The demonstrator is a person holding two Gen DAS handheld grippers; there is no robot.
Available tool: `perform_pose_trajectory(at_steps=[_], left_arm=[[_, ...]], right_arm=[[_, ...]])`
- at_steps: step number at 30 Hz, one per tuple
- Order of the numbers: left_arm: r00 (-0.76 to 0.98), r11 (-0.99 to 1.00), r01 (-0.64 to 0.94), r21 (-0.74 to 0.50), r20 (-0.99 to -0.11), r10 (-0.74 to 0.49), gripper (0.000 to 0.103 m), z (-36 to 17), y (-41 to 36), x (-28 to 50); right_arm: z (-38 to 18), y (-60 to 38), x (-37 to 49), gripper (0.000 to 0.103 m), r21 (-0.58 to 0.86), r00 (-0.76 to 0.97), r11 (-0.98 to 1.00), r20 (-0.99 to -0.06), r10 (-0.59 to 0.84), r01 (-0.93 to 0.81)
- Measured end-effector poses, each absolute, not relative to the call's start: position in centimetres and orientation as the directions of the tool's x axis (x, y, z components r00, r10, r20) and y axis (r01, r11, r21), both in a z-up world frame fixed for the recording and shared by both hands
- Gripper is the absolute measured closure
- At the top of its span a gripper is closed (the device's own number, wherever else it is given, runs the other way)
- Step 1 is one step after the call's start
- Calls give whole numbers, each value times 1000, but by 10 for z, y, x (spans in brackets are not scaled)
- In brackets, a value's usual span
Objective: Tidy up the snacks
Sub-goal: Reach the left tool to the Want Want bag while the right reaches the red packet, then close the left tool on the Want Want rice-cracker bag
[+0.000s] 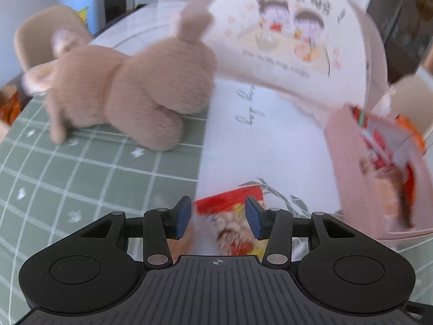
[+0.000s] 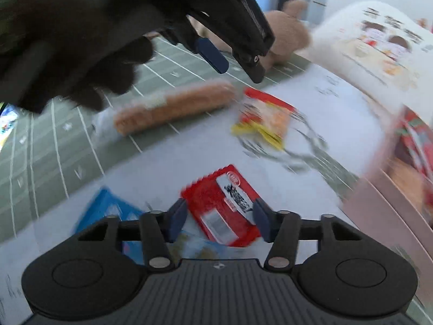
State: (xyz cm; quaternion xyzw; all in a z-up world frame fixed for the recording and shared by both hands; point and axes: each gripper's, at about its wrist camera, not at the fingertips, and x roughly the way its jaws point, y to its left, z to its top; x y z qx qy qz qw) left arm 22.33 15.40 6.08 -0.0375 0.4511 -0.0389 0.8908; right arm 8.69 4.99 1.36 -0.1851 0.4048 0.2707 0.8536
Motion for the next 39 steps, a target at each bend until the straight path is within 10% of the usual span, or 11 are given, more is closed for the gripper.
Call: perform_pose_trajectory(at_steps=[13, 24, 30, 39], left_arm=[[509, 947, 280, -155, -813, -284, 70, 44, 111, 160], [537, 956, -30, -292, -811, -231, 70, 56, 186, 96], [503, 958, -17, -286, -830, -239, 70, 47, 180, 82], [543, 925, -106, -365, -800, -254, 70, 51, 150, 102]], right_arm=[[23, -57, 63, 47, 12, 544, 894, -790, 284, -448], [2, 33, 100, 21, -87, 517, 726, -760, 394, -682], [7, 16, 104, 45, -22, 466, 728, -781, 415, -685], [8, -91, 74, 39, -40, 572, 903, -785, 237, -429]])
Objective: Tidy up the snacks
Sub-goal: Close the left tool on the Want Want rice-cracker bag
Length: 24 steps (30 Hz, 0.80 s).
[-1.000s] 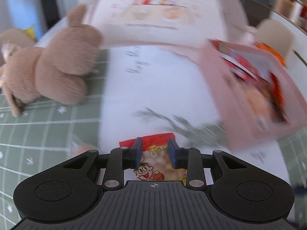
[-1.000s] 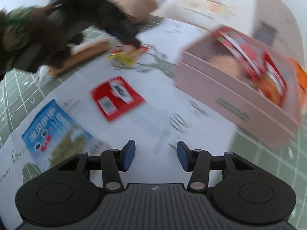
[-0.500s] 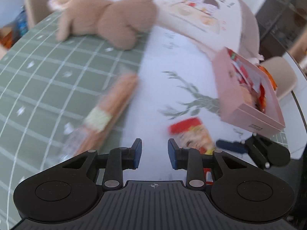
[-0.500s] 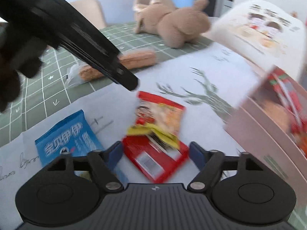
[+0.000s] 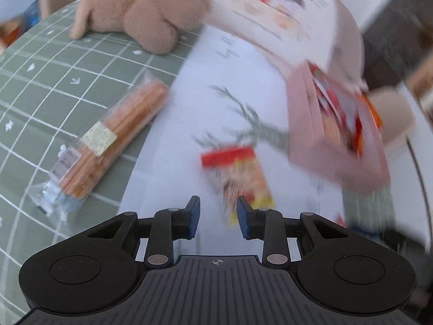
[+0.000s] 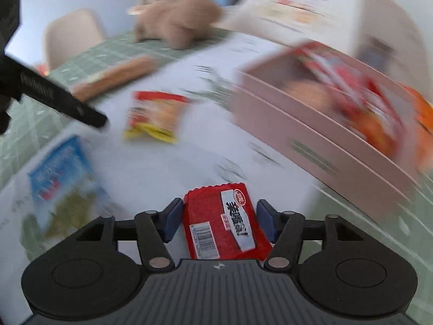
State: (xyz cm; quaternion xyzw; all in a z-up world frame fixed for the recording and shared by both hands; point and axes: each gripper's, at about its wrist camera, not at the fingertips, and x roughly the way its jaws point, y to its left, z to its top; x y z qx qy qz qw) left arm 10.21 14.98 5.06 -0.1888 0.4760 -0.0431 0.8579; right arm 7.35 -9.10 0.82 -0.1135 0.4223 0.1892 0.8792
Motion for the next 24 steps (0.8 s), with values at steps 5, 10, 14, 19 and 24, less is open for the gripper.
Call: perform_pose_trajectory(at_steps=[5, 10, 14, 19, 24], left_arm=[[548, 950, -130, -285, -819, -171, 69, 46, 117, 137], [553, 992, 25, -122, -825, -115, 59, 40, 68, 147], [540, 991, 121, -58, -834, -115, 59, 44, 45, 143], [548, 987, 163, 9, -833, -83, 59, 47, 34, 135], [601, 980, 188, 64, -797, -63, 59, 59, 28, 125]], right_arm=[[1, -134, 54, 17, -26, 633, 969, -762, 139, -244], [-4, -135, 38, 13, -29, 678, 984, -728, 101, -177], [-10, -134, 36, 4, -29, 712, 990, -698, 80, -139], [-13, -134, 33, 0, -29, 735, 991, -674, 75, -128], [-13, -134, 33, 0, -28, 736, 991, -673, 76, -128]])
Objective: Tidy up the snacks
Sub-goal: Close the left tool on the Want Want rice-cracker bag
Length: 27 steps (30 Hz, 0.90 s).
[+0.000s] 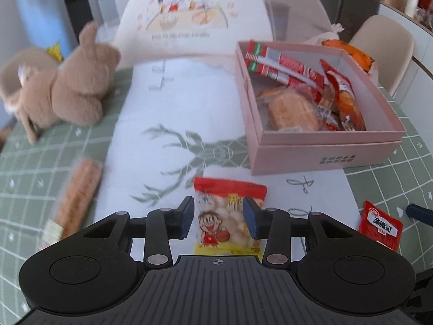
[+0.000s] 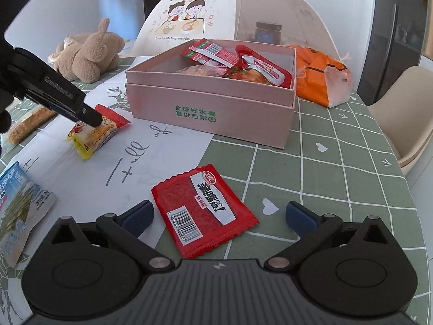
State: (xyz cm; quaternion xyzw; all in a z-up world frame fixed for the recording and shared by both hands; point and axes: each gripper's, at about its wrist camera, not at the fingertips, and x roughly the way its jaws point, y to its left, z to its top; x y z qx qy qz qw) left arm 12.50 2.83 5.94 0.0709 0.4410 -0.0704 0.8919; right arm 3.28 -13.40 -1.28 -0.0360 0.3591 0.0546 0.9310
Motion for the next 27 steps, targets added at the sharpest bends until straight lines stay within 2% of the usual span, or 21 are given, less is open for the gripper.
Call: perform_pose_trajectory(at_steps=[6, 9, 11, 12, 16, 18, 23, 27], left_arm=[[547, 943, 314, 110, -833, -85, 58, 44, 8, 124], [546, 916, 375, 142, -832, -95, 40, 37, -3, 120], [527, 905, 410, 113, -840, -134, 21, 34, -5, 120], [515, 904, 419, 88, -843, -157, 19, 34, -3, 121], [537, 929, 367, 52, -827, -166, 26, 43, 11, 125], [539, 940, 334, 74, -833, -127, 26, 41, 18, 131], [490, 957, 287, 28, -863, -121, 23, 29, 31, 146], [494, 964, 266, 6, -859, -131, 29, 31, 33, 151]], right_arm=[[-13, -134, 33, 0, -28, 736, 991, -673, 77, -129], [-13, -134, 33, 0, -28, 736, 991, -673, 78, -130], [-13, -135, 33, 0, -28, 736, 991, -673, 78, -130], [-13, -134, 33, 0, -28, 736, 991, -673, 78, -130], [-13, -134, 33, 0, -28, 736, 991, -673, 78, -131], [-12, -134, 33, 0, -28, 736, 991, -673, 78, -131], [-12, -134, 33, 0, -28, 736, 991, -673, 77, -130], [-12, -133, 33, 0, -26, 735, 991, -674, 77, -128]])
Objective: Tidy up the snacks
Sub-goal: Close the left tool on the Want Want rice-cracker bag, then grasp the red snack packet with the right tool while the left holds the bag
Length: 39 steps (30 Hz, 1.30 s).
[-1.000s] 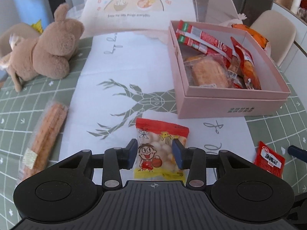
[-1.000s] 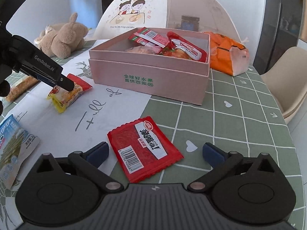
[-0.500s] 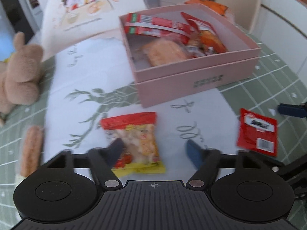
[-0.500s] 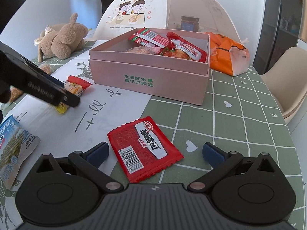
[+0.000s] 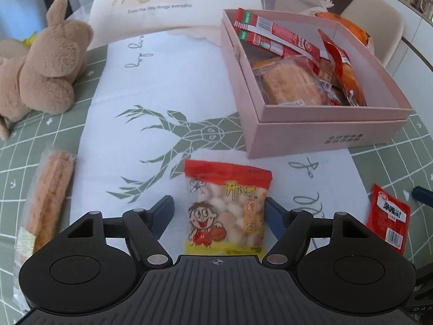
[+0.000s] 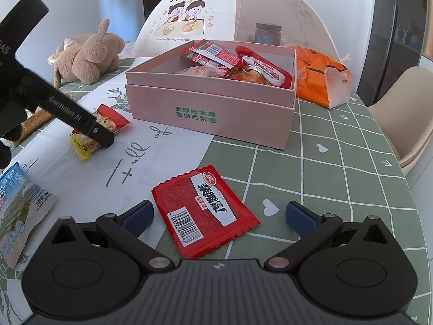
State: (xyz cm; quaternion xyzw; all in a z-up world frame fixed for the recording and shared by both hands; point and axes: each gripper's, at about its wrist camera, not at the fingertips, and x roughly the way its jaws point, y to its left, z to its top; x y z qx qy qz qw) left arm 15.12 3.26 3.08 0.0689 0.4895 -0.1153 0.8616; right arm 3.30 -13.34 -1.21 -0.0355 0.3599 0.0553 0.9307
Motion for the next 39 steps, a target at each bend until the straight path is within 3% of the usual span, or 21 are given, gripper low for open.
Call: perform_pose_trajectory(at_steps=[2, 9, 17, 23, 25, 32, 36, 38, 39], left_arm=[[500, 959, 283, 8, -855, -141, 43, 34, 31, 147], [465, 946, 322, -47, -862, -201, 43, 35, 17, 89], [469, 968, 239, -72, -864, -181, 43, 37, 13, 36], [472, 974, 214, -71, -865, -167, 43, 37, 10, 24], [476, 975, 208, -70, -864, -164, 43, 37, 10, 21], [484, 976, 210, -54, -862, -152, 42, 36, 8, 16], [486, 975, 219, -42, -862, -146, 42, 36, 7, 15], [484, 974, 221, -47, -862, -151, 42, 36, 8, 15], [483, 974, 221, -51, -862, -155, 42, 36, 9, 15]], right_arm=[[-11, -134, 34, 0, -25, 730, 991, -678, 82, -135], [-10, -132, 35, 0, -28, 717, 987, -690, 98, -161], [-4, -124, 50, 1, -15, 649, 967, -744, 158, -253], [6, -119, 39, 18, 92, 585, 942, -763, 274, -322], [7, -122, 36, 19, 145, 562, 930, -762, 322, -337], [7, -114, 48, 19, 116, 604, 966, -761, 236, -231], [1, -95, 56, 19, 15, 638, 981, -757, 138, -194], [-2, -89, 55, 23, -31, 655, 977, -746, 117, -211], [0, -89, 54, 34, -23, 656, 974, -742, 134, -225]])
